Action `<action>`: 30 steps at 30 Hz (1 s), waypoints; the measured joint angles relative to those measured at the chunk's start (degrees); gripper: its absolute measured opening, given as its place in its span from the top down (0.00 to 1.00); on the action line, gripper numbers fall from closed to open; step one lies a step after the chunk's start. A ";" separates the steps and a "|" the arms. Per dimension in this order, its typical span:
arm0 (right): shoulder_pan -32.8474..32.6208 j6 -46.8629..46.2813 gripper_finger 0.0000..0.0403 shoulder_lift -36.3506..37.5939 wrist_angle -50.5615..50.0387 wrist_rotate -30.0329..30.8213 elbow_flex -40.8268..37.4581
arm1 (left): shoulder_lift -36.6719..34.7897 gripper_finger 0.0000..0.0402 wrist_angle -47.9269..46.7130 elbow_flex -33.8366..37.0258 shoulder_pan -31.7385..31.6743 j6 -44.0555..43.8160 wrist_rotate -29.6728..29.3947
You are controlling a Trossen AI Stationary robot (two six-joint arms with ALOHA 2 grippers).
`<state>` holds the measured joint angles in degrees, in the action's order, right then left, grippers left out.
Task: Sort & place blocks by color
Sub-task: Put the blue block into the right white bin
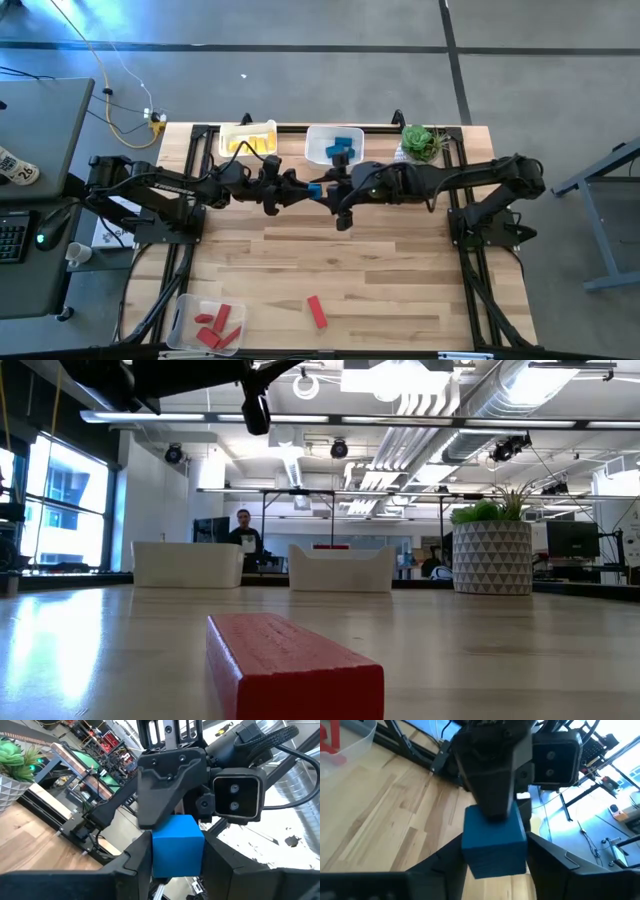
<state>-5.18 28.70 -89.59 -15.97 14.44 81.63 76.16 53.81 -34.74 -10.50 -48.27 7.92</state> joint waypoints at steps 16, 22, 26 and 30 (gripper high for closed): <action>-0.23 0.33 0.72 0.14 0.36 -0.69 0.01 | 0.00 0.71 -0.62 0.00 -0.04 0.58 -0.05; -0.23 -1.03 0.73 0.10 -0.24 -1.02 0.01 | 0.00 0.64 -2.07 0.00 -0.04 2.70 -0.96; -0.10 -3.60 0.73 0.10 -1.46 -0.91 0.02 | 0.00 0.59 -3.19 0.00 -0.04 6.88 -1.90; 0.05 -6.70 0.73 0.12 -4.20 1.65 0.02 | 0.00 0.56 -4.61 0.00 -0.17 12.59 -4.73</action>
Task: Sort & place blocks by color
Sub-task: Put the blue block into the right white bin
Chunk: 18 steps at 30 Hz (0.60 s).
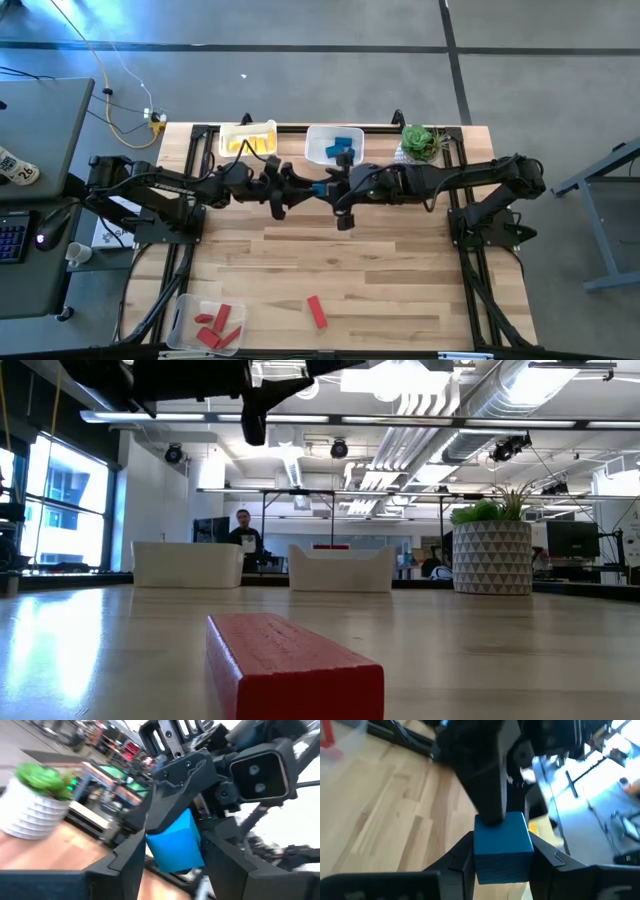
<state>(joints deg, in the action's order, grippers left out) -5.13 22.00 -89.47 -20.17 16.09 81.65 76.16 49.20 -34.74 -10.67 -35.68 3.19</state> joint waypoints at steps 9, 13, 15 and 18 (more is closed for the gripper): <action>1.27 -8.49 0.73 0.00 -6.91 3.08 0.00 | 0.02 0.55 -5.53 0.00 -2.70 4.70 -1.17; 4.18 -12.14 0.73 -0.11 -8.28 4.47 0.00 | 0.02 0.55 -9.03 0.00 -3.00 7.41 -1.09; 6.29 -13.97 0.74 -0.15 -8.90 4.73 0.00 | 0.02 0.55 -10.77 0.01 -2.79 8.90 -0.98; 10.14 -17.55 0.74 -0.59 -9.10 4.54 0.04 | 0.02 0.55 -12.98 0.02 -2.13 10.48 -0.89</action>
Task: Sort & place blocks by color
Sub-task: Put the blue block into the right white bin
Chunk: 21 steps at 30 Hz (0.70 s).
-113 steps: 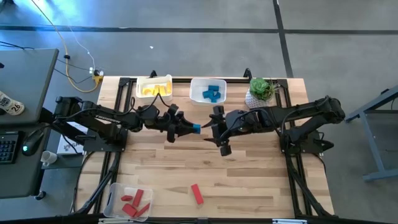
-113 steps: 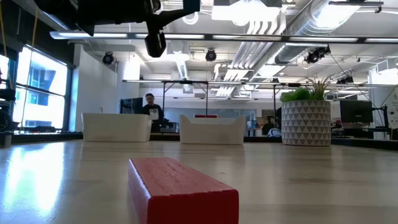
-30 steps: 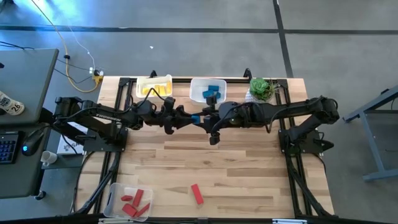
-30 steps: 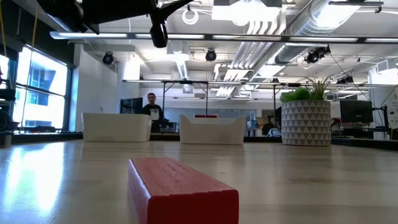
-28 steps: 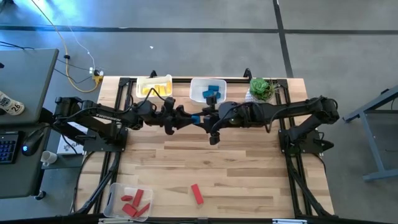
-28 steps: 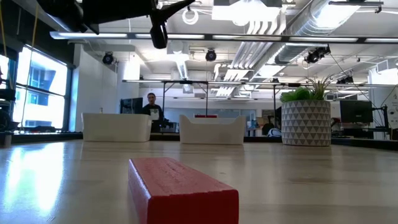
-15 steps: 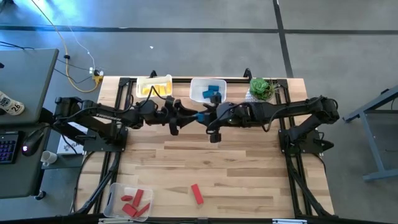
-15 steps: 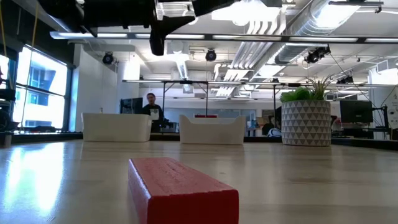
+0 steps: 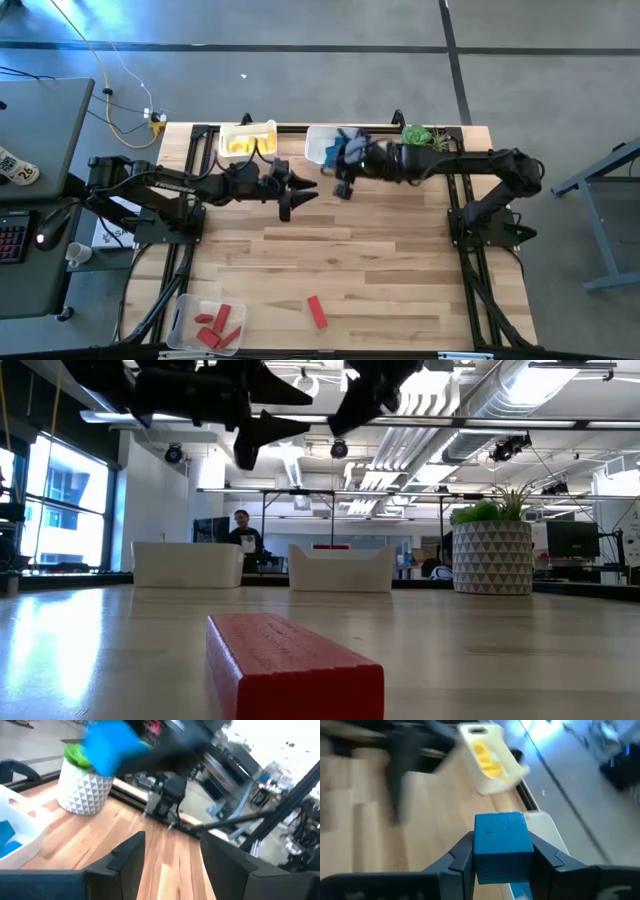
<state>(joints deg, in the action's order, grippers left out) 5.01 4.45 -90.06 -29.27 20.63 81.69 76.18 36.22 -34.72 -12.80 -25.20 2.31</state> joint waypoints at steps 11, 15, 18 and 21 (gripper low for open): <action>14.66 -8.25 0.74 -6.45 0.02 -9.92 0.04 | 0.00 0.55 -7.69 0.02 4.50 7.82 0.02; 18.14 -10.09 0.74 -9.53 -0.14 -13.90 0.00 | 0.00 0.55 -10.29 0.02 6.63 10.45 0.02; 19.81 -10.69 0.74 -11.60 -0.11 -15.13 0.00 | 0.00 0.55 -11.63 0.02 7.96 10.86 0.02; 20.85 -11.68 0.74 -13.37 -0.52 -15.24 -0.02 | 0.00 0.55 -12.68 0.02 9.00 10.86 -0.02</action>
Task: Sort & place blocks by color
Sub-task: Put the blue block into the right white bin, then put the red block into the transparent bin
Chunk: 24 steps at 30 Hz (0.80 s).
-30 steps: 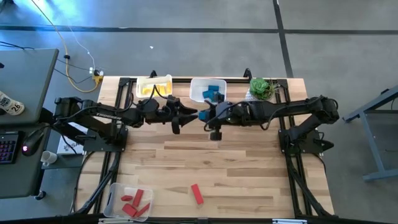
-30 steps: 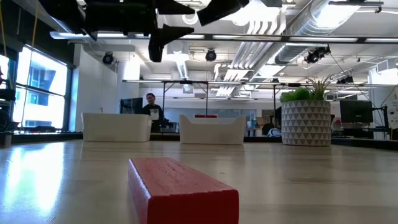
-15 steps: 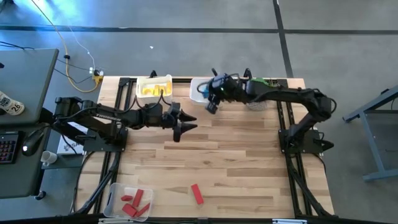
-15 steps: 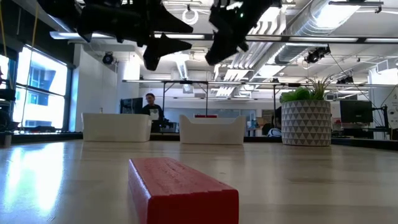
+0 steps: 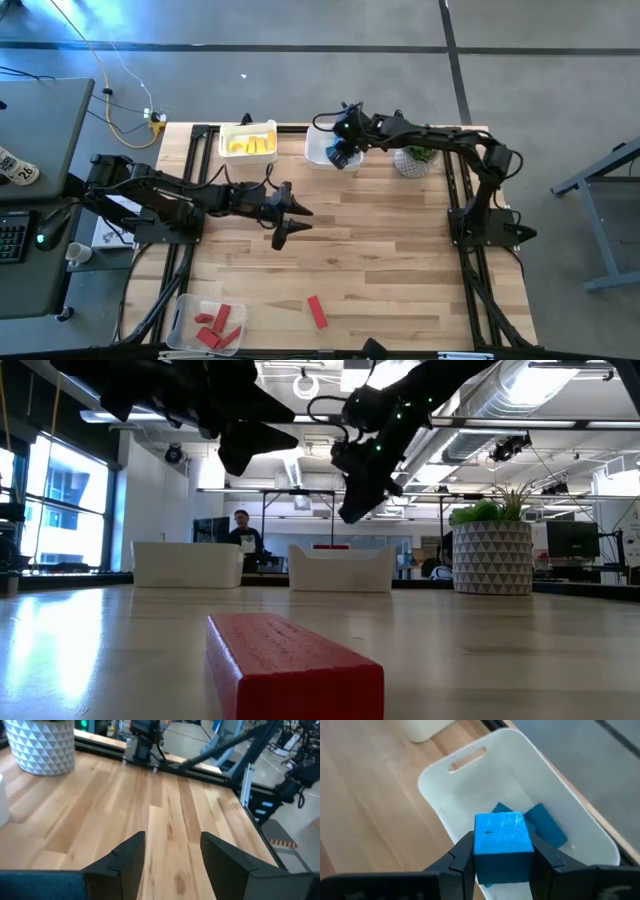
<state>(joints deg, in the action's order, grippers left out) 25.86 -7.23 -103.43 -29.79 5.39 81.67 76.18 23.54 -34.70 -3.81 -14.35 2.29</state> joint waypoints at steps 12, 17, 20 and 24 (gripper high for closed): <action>0.92 -0.30 0.57 -3.45 -2.70 0.76 0.00 | 0.00 0.55 -5.92 0.00 1.41 -7.79 -4.68; 0.17 -1.44 0.52 -2.86 -3.19 3.70 0.04 | -0.18 0.55 -9.11 0.00 1.37 -9.55 -8.23; -0.10 -4.14 0.51 -2.62 -6.64 1.88 1.12 | -1.44 0.55 -11.38 0.00 1.37 -9.82 -9.39; -1.20 -8.07 0.51 -2.28 -11.33 -2.47 3.87 | -4.31 0.55 -15.69 0.00 1.37 -11.04 -12.38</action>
<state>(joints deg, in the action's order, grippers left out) 24.67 -15.30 -105.71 -41.11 2.92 85.54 71.88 7.85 -34.70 -2.44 -25.39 -10.09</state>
